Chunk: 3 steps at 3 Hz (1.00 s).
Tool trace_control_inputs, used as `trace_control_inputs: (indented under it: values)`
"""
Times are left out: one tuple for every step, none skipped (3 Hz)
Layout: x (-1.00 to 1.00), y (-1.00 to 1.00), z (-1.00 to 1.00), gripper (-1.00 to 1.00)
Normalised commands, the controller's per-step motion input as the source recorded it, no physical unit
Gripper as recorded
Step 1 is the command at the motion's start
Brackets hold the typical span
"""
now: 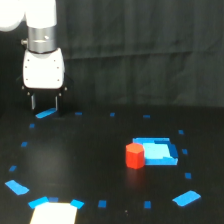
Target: Pick up the red object from the table
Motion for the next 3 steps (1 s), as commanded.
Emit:
trace_control_inputs:
  values:
    - [1.00, -0.51, -0.10, 1.00]
    - [0.96, -0.13, -0.68, 1.00]
    - [1.00, -0.11, -0.45, 0.90]
